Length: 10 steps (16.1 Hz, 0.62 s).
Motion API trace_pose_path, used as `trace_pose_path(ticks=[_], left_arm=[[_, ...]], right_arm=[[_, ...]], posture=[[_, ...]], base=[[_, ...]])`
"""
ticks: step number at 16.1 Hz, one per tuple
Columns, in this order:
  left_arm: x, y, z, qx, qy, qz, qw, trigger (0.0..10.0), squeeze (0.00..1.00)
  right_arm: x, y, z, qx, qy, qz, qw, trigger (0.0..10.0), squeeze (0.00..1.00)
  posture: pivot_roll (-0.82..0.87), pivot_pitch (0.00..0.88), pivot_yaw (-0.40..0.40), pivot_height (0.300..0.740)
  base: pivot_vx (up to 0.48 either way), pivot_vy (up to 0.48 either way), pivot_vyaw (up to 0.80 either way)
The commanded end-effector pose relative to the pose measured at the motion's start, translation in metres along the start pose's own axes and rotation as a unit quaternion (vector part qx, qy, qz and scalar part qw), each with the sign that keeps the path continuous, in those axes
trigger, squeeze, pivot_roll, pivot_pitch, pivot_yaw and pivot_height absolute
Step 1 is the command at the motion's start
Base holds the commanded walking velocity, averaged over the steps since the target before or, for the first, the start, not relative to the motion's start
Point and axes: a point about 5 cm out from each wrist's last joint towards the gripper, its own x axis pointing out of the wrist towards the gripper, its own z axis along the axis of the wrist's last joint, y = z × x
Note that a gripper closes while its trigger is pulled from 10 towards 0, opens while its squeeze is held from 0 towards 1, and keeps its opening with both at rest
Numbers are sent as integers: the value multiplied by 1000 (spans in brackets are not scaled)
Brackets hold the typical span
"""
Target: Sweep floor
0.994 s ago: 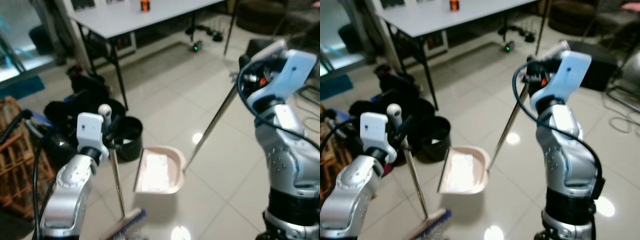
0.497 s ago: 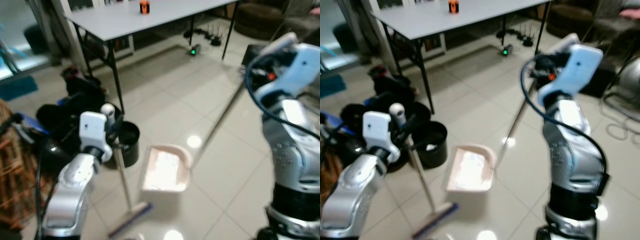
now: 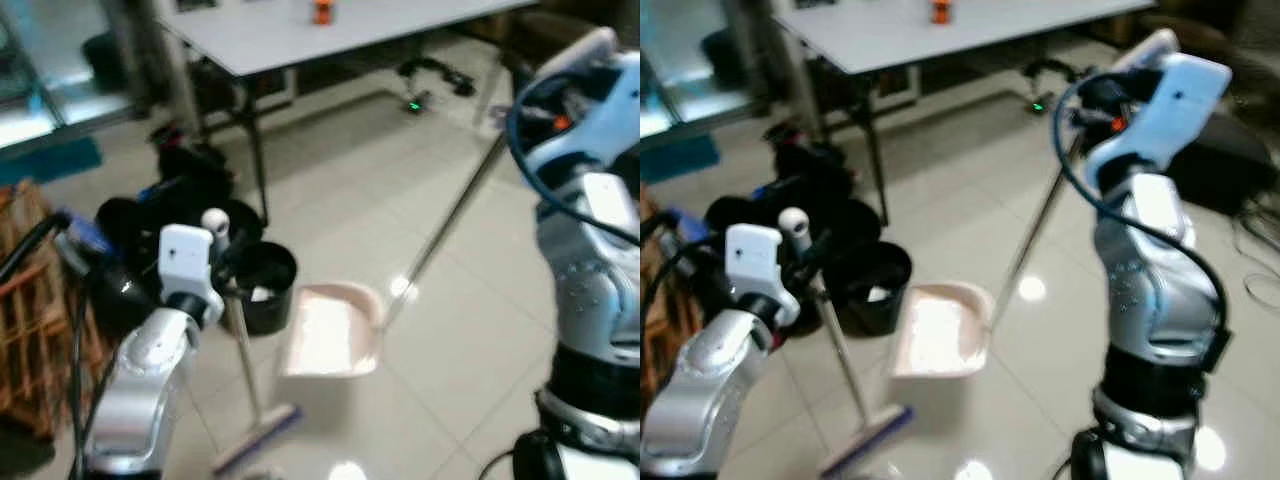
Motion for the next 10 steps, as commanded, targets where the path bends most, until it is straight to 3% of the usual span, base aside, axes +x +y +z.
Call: trace_pose_path(ticks=[1,10], left_arm=[[1,2,7,9,-14,6,1000,10000,0],[0,2,7,19,-13,-2,1000,10000,0]], right_arm=[[2,7,8,16,-18,18,1000,10000,0],[3,3,9,28,-28,7,999,10000,0]], posture=[[-33,18,18,740],[-28,10,18,740]], base=[[330,0,513],[329,0,0]])
